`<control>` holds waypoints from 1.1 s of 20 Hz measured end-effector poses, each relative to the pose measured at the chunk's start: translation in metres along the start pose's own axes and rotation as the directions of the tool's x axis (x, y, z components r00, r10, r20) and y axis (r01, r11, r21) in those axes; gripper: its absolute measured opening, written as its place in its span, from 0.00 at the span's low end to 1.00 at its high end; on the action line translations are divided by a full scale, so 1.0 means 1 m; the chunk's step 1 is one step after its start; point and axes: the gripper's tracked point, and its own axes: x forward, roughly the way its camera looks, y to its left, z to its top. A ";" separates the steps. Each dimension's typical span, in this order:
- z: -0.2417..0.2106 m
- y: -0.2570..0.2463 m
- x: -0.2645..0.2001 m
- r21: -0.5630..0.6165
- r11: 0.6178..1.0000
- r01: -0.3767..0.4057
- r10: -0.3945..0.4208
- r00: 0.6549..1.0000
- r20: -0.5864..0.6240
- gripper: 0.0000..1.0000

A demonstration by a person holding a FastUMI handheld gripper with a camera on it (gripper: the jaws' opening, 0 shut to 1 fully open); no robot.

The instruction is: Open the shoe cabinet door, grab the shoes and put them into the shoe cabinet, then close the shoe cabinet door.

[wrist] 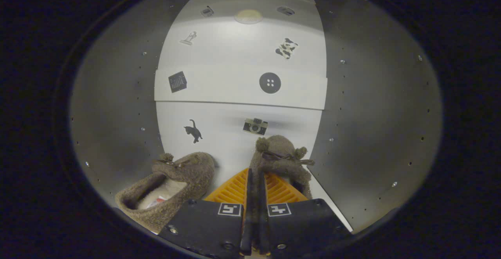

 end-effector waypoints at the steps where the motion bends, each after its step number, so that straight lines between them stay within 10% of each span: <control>1: -0.003 0.002 -0.002 0.007 1.000 -0.011 0.011 1.000 -0.021 0.11; 12: 0.016 0.025 -0.107 -0.059 0.993 -0.103 0.105 0.994 0.021 0.84; 22: 0.053 -0.010 -0.339 -0.134 0.987 -0.083 0.109 0.975 0.196 1.00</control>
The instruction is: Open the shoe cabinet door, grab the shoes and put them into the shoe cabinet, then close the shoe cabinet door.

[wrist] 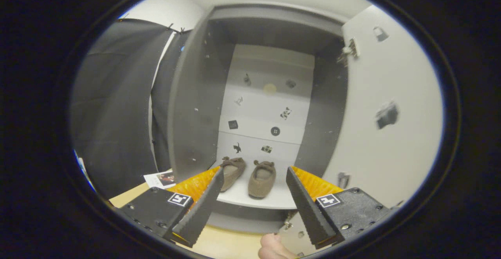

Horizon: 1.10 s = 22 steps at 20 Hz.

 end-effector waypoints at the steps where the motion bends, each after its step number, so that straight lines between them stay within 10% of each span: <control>1: 0.009 -0.007 -0.026 -0.012 1.000 0.014 -0.014 1.000 0.021 1.00; 9: 0.034 -0.060 -0.206 -0.013 0.999 0.049 -0.048 0.992 0.116 1.00; 22: -0.021 -0.250 -0.316 0.057 0.968 0.246 -0.252 0.947 0.200 1.00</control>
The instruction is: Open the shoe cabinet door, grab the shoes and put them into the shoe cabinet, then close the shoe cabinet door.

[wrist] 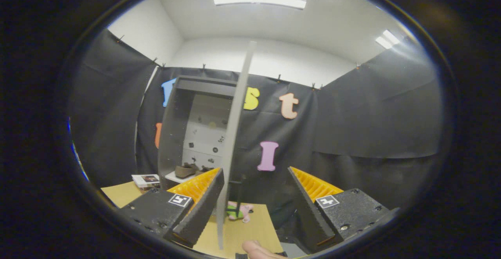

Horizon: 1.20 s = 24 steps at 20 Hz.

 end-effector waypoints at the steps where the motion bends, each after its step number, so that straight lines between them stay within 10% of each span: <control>1: -0.006 -0.014 0.003 0.010 1.000 0.017 -0.017 1.000 -0.015 1.00; 9: -0.100 -0.083 0.091 0.042 0.998 0.054 -0.044 0.975 -0.218 1.00; 24: -0.167 0.020 0.132 0.080 0.966 -0.246 0.258 0.908 -0.329 1.00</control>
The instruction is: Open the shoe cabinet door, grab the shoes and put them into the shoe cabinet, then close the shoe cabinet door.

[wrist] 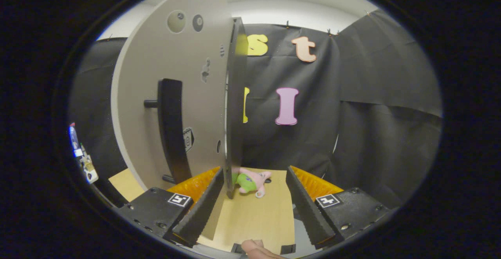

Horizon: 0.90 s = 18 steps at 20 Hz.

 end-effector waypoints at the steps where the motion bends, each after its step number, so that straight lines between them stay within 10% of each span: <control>1: 0.000 0.000 -0.002 -0.012 1.000 0.011 -0.011 1.000 -0.002 0.98; 18: 0.009 0.089 -0.001 0.002 0.998 -0.066 0.066 0.997 0.029 0.93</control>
